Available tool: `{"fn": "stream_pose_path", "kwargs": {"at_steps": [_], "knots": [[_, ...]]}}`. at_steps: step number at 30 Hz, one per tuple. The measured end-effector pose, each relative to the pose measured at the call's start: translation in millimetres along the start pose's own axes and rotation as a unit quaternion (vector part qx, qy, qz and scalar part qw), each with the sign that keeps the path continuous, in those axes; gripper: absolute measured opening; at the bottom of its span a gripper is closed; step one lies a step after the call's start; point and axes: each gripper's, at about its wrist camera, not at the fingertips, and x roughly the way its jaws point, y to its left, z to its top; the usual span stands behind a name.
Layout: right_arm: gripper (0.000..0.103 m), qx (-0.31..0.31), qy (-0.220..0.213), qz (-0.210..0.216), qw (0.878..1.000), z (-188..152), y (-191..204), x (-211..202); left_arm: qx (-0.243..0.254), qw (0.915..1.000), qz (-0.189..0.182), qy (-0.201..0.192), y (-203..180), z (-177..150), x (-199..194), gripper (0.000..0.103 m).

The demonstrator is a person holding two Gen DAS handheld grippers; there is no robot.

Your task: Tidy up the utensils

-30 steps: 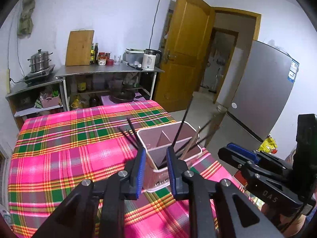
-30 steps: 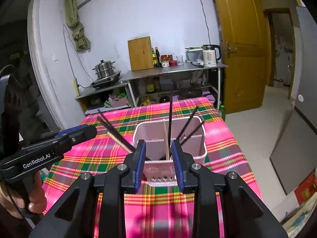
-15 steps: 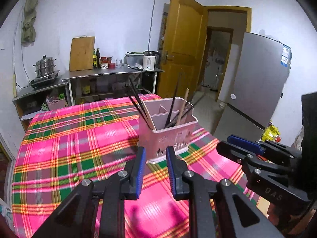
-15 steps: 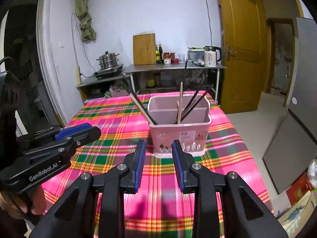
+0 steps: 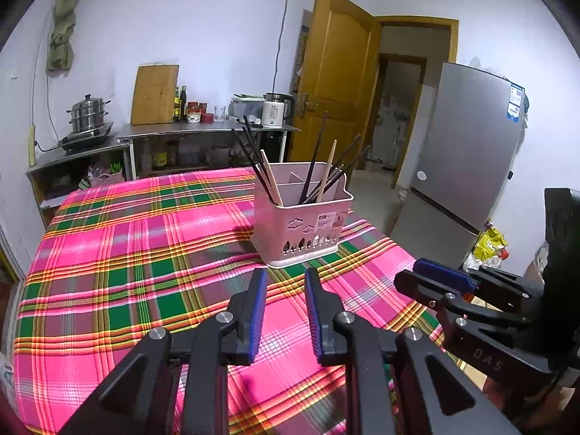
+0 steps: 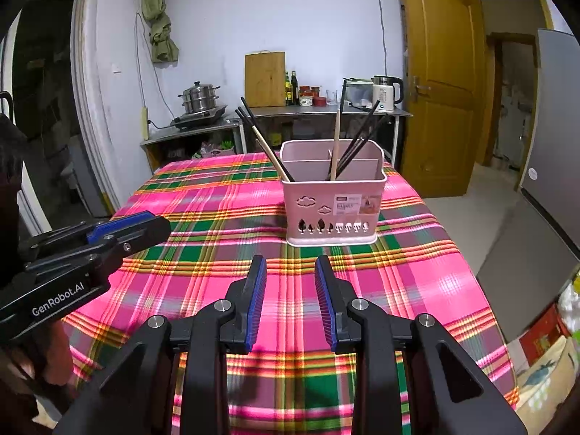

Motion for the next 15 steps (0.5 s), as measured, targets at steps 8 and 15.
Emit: {"fn": "stream_pose_path", "kwargs": {"at_steps": [8,15], "knots": [[0.029,0.007,-0.001,-0.006,1.0,-2.1,-6.4,-2.4,0.002,1.0,0.0,0.003,-0.6,-5.2,2.1,0.021],[0.029,0.008,-0.004,-0.006,1.0,-1.6,-7.9,-2.5,0.003,1.0,0.001,0.002,-0.9,-6.0,1.7,0.021]]}}
